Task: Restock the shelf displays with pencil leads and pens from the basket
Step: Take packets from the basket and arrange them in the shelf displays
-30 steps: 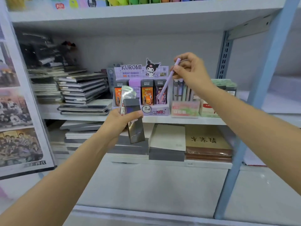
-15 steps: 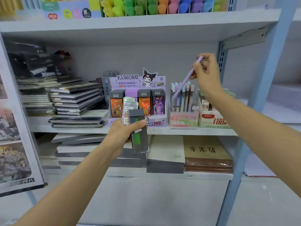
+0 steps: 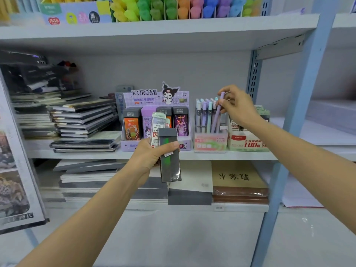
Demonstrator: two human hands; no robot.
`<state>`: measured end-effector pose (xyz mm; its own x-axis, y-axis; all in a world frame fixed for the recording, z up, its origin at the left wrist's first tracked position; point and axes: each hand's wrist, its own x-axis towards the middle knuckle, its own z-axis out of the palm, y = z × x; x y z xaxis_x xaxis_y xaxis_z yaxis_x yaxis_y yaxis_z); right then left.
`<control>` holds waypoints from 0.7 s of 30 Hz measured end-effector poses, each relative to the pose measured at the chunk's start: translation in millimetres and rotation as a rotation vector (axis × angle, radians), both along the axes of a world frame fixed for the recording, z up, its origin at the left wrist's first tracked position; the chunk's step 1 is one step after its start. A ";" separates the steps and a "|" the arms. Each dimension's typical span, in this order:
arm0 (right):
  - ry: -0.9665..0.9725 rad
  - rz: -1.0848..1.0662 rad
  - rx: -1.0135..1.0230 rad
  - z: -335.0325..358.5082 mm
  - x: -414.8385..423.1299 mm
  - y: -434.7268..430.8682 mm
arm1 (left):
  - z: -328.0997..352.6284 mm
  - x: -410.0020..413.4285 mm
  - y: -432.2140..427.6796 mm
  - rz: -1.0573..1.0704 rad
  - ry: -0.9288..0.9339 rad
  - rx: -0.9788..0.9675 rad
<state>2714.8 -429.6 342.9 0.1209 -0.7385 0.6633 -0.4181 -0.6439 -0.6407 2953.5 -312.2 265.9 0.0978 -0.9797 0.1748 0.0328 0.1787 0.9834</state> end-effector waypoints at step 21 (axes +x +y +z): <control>0.087 0.002 0.099 10.5 -14.1 -5.5 | -0.4 -23.6 -4.2 -0.035 0.006 0.026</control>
<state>2700.7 -435.2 353.4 0.1758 -0.7997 0.5741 -0.4737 -0.5800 -0.6627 2929.8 -316.5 265.5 0.0648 -0.9867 0.1488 0.0443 0.1519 0.9874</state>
